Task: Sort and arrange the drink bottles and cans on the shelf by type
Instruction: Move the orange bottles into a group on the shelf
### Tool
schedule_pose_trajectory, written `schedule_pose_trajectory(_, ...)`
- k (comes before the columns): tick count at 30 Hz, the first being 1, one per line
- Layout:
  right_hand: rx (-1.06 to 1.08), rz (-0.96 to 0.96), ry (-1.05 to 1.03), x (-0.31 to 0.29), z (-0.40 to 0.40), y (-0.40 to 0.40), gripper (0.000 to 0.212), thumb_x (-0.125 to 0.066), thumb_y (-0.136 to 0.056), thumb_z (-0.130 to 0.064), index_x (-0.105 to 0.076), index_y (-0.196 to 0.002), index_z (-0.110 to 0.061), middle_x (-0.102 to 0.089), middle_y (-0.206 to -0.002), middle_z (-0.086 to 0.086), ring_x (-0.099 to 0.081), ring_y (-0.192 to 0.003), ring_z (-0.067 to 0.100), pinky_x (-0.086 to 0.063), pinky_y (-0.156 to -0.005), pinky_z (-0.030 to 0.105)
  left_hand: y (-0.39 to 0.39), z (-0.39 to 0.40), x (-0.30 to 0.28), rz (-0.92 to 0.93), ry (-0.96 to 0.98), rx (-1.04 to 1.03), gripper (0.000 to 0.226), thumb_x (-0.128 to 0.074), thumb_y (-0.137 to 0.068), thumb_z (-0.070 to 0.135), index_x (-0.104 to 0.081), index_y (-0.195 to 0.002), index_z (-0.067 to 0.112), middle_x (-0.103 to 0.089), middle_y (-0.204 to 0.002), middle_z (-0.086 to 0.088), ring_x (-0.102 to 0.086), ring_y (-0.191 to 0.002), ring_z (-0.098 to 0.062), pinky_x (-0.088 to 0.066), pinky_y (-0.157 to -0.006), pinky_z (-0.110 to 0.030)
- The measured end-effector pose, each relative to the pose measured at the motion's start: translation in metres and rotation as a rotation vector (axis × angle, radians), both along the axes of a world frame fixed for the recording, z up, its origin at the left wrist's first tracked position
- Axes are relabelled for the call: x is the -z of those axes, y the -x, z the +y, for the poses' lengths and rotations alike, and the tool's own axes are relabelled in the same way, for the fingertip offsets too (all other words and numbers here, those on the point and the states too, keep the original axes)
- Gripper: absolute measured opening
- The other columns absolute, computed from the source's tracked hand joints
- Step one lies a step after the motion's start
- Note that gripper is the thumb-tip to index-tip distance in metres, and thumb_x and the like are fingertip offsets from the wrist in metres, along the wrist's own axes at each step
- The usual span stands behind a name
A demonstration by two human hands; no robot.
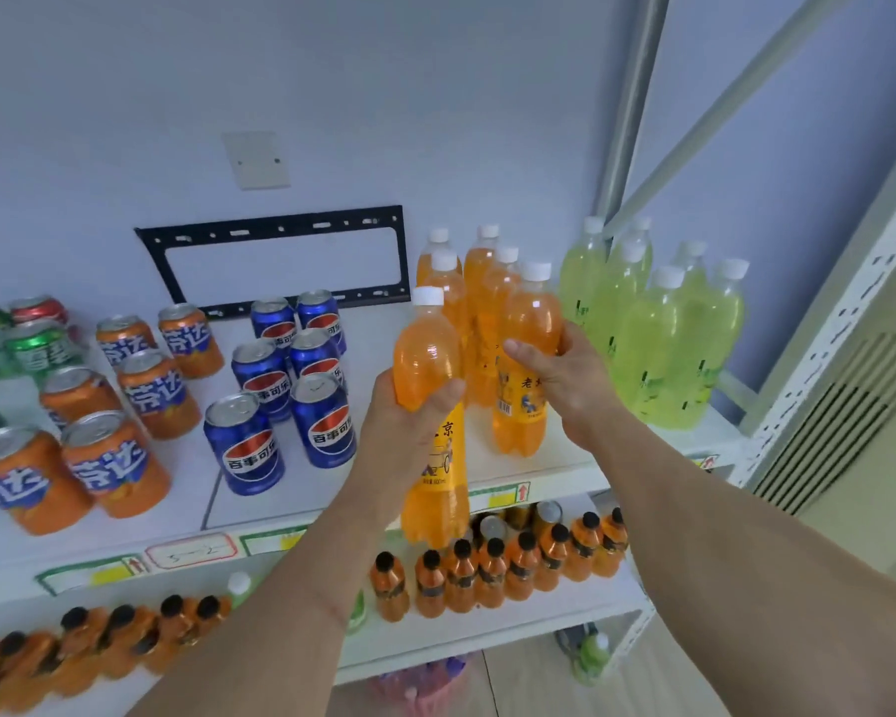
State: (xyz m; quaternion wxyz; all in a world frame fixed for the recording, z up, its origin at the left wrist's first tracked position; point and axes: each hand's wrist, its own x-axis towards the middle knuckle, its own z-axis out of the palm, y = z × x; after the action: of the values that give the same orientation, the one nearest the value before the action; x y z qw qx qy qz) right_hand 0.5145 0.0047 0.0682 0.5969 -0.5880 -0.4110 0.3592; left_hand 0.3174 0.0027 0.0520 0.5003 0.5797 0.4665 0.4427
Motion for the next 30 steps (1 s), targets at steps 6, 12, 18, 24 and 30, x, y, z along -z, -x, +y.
schedule_pose_trajectory(6, -0.098, 0.072, -0.026, 0.016, 0.011, -0.016, 0.065, -0.083, -0.075, -0.028, -0.052, -0.131, -0.025, -0.07, -0.112, -0.006, -0.067, -0.101, 0.012, -0.055, -0.084, 0.032, -0.016, 0.012, 0.0, -0.007, -0.049, -0.104, 0.092, -0.072, -0.058, 0.08, -0.042, -0.135, 0.039, -0.066, -0.118, 0.012, -0.067, -0.105, -0.012, -0.056, -0.09, -0.046)
schedule_pose_trajectory(12, -0.115, 0.104, -0.042, 0.024, 0.018, -0.02, 0.071, -0.083, -0.075, -0.03, -0.049, -0.137, -0.026, -0.068, -0.114, -0.011, -0.065, -0.103, 0.008, -0.053, -0.084, 0.03, -0.026, 0.03, 0.004, 0.038, -0.081, -0.137, 0.089, -0.073, -0.062, 0.078, -0.042, -0.136, 0.04, -0.066, -0.121, 0.012, -0.067, -0.106, -0.013, -0.057, -0.089, -0.047)
schedule_pose_trajectory(18, -0.122, -0.015, 0.026, 0.027, 0.016, -0.025, 0.08, -0.086, -0.072, -0.033, -0.044, -0.14, -0.027, -0.066, -0.118, -0.01, -0.064, -0.107, 0.011, -0.053, -0.092, 0.036, -0.034, 0.04, 0.012, -0.021, -0.093, -0.078, 0.084, -0.082, -0.068, 0.059, -0.045, -0.139, 0.035, -0.067, -0.122, 0.011, -0.066, -0.108, -0.009, -0.058, -0.087, -0.038)
schedule_pose_trajectory(24, -0.235, -0.645, 0.498, 0.041, -0.014, -0.027, 0.054, -0.075, -0.084, -0.035, -0.05, -0.127, -0.012, -0.06, -0.113, 0.003, -0.056, -0.094, 0.019, -0.044, -0.074, 0.028, -0.043, 0.051, 0.018, 0.007, -0.091, -0.054, 0.089, -0.084, -0.064, 0.059, -0.042, -0.14, 0.035, -0.064, -0.126, 0.01, -0.064, -0.113, -0.014, -0.055, -0.093, -0.047)
schedule_pose_trajectory(30, -0.28, -1.481, 0.577, 0.054, -0.037, -0.024, 0.018, -0.047, -0.094, -0.015, -0.059, -0.107, -0.013, -0.049, -0.093, 0.003, -0.054, -0.09, 0.025, -0.039, -0.07, 0.031, -0.047, 0.058, 0.02, 0.033, -0.074, -0.046, 0.086, -0.083, -0.071, 0.051, -0.04, -0.142, 0.031, -0.062, -0.128, 0.008, -0.062, -0.113, -0.013, -0.055, -0.091, -0.041)
